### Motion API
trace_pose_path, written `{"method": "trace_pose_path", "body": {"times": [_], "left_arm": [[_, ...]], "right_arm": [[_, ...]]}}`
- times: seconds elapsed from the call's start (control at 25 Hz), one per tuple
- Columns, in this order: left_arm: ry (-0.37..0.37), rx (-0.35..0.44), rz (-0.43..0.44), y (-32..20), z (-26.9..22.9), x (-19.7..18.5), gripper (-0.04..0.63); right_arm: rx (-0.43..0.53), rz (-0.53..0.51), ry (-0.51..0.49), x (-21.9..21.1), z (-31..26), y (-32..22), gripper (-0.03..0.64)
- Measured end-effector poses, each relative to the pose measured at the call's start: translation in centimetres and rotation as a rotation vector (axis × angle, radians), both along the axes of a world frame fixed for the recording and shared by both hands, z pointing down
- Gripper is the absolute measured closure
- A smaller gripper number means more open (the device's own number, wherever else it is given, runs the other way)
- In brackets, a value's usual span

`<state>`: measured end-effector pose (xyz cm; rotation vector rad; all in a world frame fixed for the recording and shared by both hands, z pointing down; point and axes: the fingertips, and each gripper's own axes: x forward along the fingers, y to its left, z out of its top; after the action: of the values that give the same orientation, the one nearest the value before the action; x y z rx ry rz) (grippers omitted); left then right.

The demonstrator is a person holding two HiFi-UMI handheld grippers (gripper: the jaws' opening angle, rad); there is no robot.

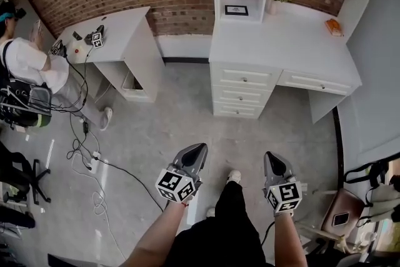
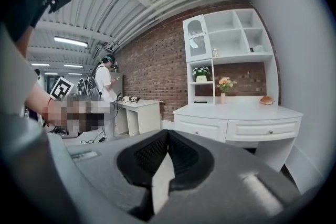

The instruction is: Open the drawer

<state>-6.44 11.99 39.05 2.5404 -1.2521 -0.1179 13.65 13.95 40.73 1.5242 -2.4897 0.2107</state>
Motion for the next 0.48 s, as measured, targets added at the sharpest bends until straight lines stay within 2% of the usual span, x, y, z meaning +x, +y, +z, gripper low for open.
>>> {"method": "trace_pose_path", "body": {"times": [0.48], "left_arm": [[0.014,-0.026,0.039,-10.3,1.8,3.5,0.592]], "right_arm": [[-0.066,-0.038,-0.004,1.0,2.7,-11.2,0.615]]}}
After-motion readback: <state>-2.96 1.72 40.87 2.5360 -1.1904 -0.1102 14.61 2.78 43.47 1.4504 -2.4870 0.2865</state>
